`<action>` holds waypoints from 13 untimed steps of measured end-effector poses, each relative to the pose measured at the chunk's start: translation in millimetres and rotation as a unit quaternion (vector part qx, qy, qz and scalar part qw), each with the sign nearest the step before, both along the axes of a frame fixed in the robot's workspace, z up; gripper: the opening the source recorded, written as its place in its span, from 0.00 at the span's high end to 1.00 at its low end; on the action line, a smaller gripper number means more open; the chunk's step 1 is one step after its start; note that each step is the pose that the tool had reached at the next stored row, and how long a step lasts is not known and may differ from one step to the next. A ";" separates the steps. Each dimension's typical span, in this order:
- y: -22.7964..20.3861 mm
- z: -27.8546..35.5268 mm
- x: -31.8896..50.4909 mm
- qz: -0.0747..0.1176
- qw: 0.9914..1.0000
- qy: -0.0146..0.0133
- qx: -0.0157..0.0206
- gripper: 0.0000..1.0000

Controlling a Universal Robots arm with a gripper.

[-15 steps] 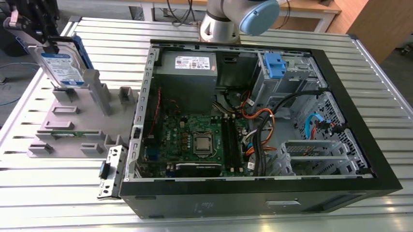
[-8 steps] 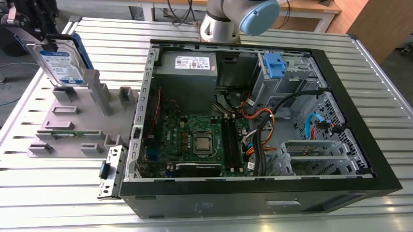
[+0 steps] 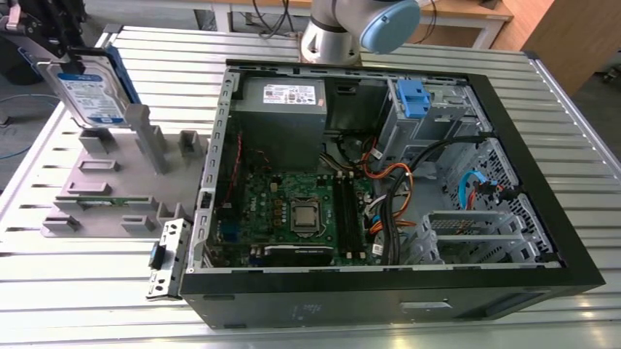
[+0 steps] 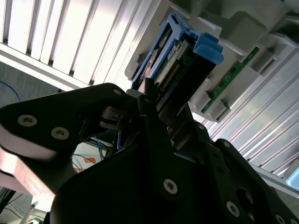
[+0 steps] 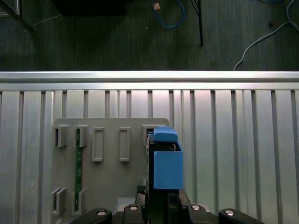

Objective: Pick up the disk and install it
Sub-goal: 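Pick up the disk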

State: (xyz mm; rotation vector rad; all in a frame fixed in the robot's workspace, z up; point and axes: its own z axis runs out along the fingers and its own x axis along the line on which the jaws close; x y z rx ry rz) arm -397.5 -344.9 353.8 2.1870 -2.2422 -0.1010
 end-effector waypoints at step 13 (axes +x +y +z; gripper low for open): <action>0.0 14.5 0.0 0.000 1.000 0.000 0.000 0.65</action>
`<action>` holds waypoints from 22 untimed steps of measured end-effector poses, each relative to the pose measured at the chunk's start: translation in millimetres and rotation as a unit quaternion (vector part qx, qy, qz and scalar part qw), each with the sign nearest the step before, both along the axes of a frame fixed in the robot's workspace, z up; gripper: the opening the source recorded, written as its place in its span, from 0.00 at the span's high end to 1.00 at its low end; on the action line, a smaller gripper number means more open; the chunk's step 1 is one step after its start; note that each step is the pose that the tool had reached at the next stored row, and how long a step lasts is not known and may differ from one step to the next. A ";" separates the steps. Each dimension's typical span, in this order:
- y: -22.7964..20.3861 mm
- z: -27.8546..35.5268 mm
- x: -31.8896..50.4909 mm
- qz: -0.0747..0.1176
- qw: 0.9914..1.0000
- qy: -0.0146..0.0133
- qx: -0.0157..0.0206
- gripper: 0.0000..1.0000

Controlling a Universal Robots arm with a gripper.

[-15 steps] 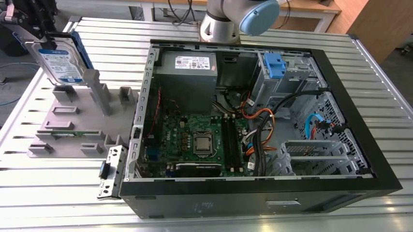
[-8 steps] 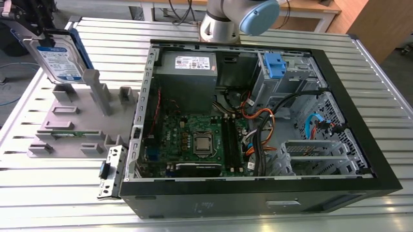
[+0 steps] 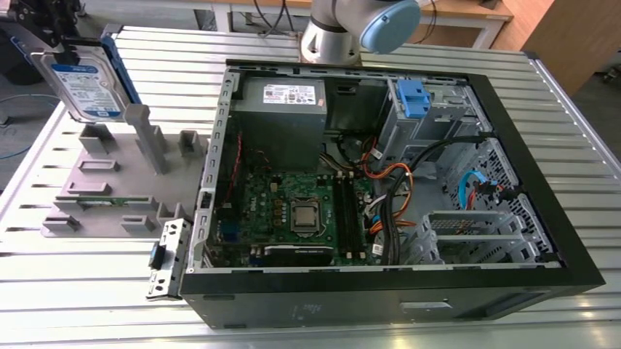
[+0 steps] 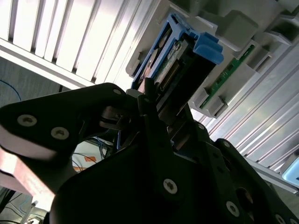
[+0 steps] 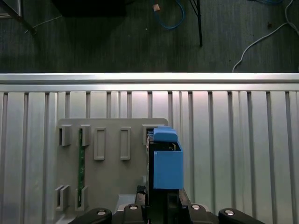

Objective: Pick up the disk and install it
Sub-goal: 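Pick up the disk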

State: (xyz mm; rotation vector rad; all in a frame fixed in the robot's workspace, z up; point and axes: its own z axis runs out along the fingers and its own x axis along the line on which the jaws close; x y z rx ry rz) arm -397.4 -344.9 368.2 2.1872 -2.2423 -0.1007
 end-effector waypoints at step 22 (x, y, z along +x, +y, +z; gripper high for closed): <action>0.0 5.3 0.0 0.000 1.000 0.000 0.000 0.65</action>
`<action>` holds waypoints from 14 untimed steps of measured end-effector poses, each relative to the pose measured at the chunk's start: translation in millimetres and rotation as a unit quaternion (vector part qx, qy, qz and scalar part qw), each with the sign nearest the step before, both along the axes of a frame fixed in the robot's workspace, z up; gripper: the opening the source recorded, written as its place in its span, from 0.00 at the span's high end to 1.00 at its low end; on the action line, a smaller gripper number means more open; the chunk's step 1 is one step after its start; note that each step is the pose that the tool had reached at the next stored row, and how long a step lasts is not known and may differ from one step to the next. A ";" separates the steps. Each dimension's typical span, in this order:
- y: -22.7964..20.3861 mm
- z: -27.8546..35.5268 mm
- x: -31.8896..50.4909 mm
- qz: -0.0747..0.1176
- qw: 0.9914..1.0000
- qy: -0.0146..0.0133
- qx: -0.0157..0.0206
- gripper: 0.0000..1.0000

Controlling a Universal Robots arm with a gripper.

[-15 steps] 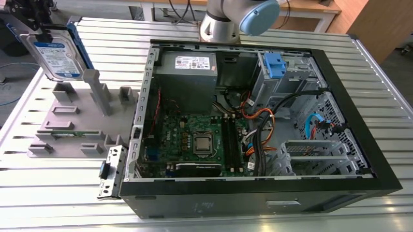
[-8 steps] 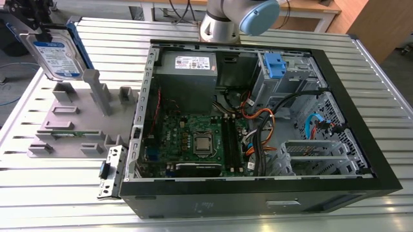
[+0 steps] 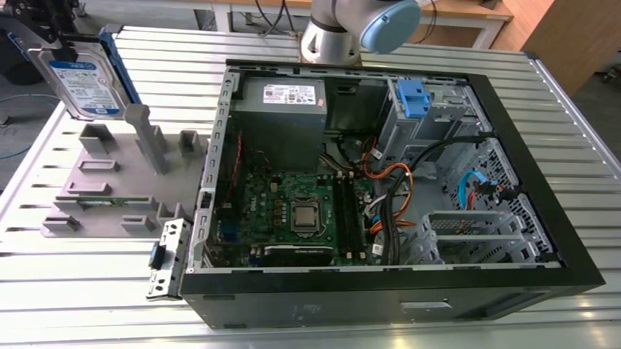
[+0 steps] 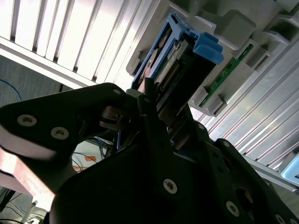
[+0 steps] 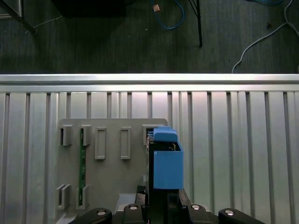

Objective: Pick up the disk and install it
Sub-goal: 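Pick up the disk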

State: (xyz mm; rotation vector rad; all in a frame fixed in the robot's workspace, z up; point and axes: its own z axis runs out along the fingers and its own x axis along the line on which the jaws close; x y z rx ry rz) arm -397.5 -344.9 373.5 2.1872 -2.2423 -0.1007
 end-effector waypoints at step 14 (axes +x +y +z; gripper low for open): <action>0.0 5.5 0.0 0.000 1.000 0.000 0.000 0.65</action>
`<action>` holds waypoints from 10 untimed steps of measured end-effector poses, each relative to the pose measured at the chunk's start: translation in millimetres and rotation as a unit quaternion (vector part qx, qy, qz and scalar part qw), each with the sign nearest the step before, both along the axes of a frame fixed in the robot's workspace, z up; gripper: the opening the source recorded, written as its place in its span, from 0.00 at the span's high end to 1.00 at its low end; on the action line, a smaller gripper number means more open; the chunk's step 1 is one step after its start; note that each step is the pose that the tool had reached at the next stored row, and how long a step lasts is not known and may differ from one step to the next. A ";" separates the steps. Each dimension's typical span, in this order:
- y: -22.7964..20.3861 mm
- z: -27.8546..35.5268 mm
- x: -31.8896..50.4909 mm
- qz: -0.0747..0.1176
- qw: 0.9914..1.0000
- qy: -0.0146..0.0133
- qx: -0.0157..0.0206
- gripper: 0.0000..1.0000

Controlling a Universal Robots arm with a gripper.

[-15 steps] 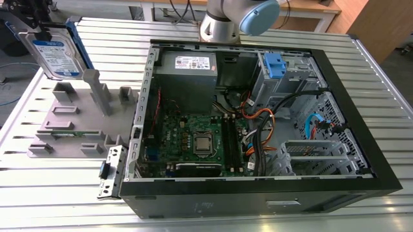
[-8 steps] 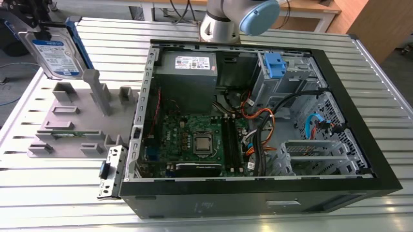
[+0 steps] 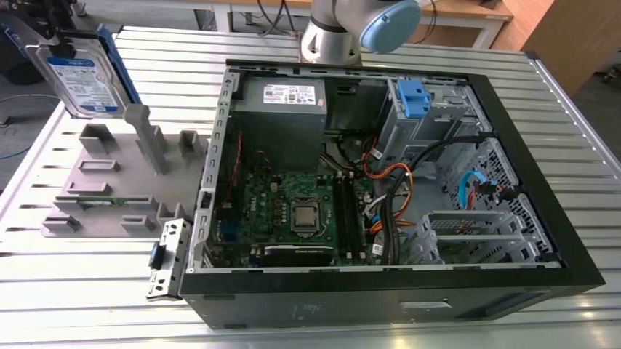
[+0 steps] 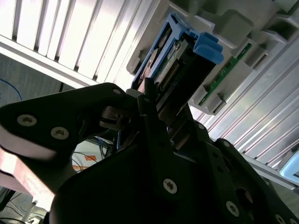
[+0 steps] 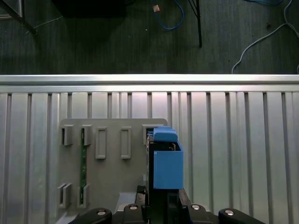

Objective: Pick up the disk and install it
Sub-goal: 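Pick up the disk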

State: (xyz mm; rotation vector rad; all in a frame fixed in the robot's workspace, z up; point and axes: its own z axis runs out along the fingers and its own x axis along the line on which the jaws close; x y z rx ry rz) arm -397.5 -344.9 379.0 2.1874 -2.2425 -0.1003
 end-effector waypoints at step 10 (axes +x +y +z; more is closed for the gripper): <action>0.0 6.4 0.0 0.000 1.000 0.000 0.000 0.65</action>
